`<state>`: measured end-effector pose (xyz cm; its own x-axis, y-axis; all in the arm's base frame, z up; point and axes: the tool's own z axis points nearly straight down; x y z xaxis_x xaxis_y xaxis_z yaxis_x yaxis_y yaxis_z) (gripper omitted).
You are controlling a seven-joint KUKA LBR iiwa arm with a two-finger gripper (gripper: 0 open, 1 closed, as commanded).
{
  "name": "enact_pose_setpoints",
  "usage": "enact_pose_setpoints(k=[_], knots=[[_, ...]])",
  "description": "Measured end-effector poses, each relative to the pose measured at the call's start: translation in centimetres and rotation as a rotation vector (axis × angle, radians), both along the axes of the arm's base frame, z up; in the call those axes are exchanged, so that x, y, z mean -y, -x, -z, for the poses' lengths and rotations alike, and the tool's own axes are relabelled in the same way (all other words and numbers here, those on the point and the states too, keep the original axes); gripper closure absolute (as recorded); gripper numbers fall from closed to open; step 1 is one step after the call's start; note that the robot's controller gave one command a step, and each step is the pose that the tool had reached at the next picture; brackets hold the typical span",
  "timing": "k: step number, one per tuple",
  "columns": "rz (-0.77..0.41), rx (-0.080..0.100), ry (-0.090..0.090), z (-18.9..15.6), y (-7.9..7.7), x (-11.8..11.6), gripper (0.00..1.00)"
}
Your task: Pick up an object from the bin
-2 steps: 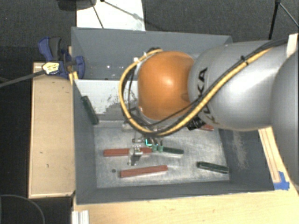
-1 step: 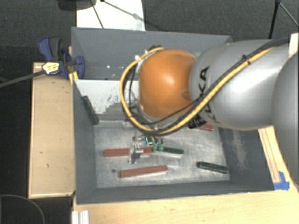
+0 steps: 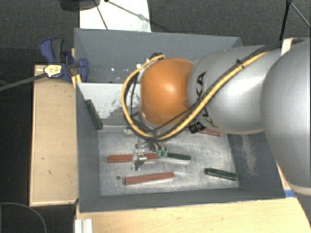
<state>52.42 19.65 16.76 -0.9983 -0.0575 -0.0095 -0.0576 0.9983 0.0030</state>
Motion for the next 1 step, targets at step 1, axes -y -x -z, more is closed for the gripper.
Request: enact_pose_setpoints(k=[1], knots=[[-0.013,0.003,-0.001,9.34,-1.57,1.48,1.0]])
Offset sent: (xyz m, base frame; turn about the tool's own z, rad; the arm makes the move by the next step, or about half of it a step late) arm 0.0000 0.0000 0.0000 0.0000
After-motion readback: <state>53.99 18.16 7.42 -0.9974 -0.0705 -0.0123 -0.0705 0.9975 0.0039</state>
